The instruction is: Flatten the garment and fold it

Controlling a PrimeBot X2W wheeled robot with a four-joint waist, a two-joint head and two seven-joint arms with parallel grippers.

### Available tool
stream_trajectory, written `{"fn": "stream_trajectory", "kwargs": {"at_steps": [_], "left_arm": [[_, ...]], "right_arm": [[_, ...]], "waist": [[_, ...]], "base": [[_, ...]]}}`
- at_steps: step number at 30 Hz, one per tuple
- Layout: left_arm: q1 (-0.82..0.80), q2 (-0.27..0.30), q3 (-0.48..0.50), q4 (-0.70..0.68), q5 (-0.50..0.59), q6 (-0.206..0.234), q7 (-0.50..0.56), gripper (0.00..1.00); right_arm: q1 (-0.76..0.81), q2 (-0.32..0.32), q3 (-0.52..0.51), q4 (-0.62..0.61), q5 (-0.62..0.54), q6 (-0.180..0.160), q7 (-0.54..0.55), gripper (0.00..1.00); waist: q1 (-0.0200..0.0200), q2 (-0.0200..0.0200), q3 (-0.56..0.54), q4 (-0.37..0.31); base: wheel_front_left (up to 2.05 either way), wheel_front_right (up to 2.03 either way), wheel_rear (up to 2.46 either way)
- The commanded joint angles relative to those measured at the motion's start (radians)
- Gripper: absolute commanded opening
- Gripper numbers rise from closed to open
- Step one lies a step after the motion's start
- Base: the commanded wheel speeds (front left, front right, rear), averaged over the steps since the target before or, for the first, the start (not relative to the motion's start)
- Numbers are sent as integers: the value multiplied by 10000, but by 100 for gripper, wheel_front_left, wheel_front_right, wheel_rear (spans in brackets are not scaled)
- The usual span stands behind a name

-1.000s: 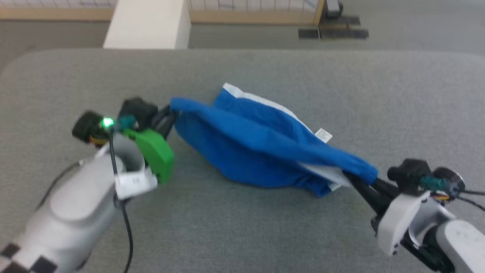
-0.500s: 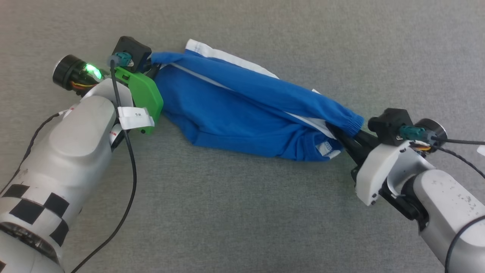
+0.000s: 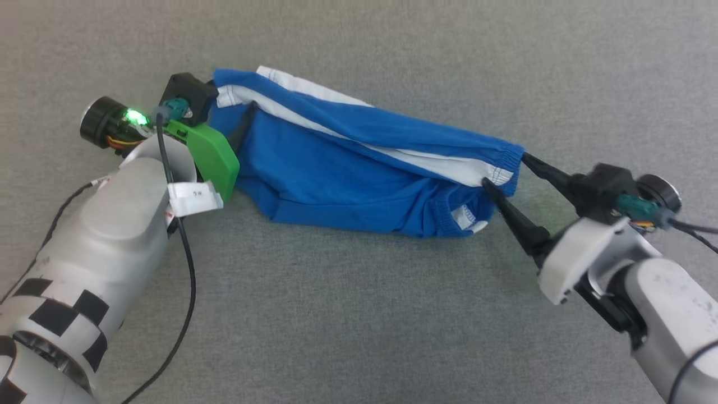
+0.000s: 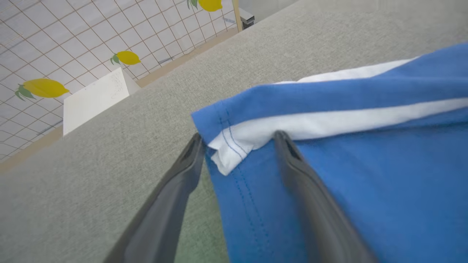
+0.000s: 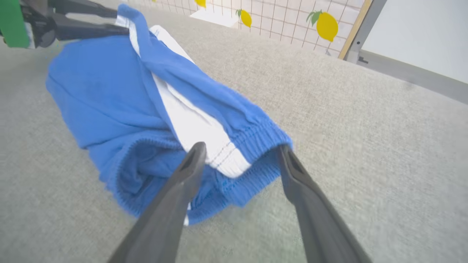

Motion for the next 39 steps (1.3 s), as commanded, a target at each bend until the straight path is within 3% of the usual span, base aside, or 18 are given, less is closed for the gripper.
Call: {"fn": "stream_trajectory", "kwargs": {"at_steps": [1,3,10,14,18,23,29,39], "left_arm": [[240,41,134,-83,61,151,-162,100],[480,138,418,-489,181,473,-233,100],[2508,1031,2468,-4090,1406,2293,-247,100],[3973,1349,3646,-5897,2162,3280,-248,100],[5423,1548,4711,-7353,3030,4196,-249,100],[7288,1275,5937,-8879,3940,5278,-249,100],[8919,595,6889,-9735,4497,5492,-250,100],[9776,-597,7751,-10045,5310,4744,-250,100]], "right_arm": [[303,-86,-180,-252,-87,-17,100,100],[608,-265,-493,-672,-203,-17,347,100],[739,-867,-998,-1748,-40,-17,1804,100],[156,-1416,-563,-1511,310,-17,3557,100],[-701,-1726,188,-1011,1384,-17,5694,100],[-1739,-1687,853,57,2602,-17,7864,100],[-2416,-1272,1087,1702,3312,-17,9324,100],[-2629,-74,83,4124,3496,-17,9026,100]], "waist": [[-2,0,-846,277],[-2,0,-1239,385],[-2,0,-2287,806],[-2,0,-2681,984],[-2,0,-2927,1103],[-2,0,-3007,1374],[-2,0,-2898,1807],[-2,0,-2248,2781]], "base": [[0,0,0],[0,0,0],[0,0,0],[0,0,0],[0,0,0],[0,0,0],[0,0,0],[0,0,0]]}}
